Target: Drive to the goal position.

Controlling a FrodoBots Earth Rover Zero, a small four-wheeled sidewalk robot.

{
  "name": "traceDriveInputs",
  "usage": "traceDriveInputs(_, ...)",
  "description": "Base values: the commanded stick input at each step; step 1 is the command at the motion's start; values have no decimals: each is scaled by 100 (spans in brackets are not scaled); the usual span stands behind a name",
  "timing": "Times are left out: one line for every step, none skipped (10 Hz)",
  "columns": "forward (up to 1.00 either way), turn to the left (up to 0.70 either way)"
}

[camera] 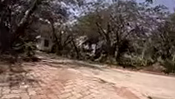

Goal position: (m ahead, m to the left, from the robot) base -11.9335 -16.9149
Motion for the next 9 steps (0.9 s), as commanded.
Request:
traceDriveInputs(70, 0)
traceDriveInputs(70, 0)
traceDriveInputs(70, 0)
traceDriveInputs(70, 0)
traceDriveInputs(70, 0)
traceDriveInputs(70, 0)
traceDriveInputs(70, 0)
traceDriveInputs(70, 0)
traceDriveInputs(70, 0)
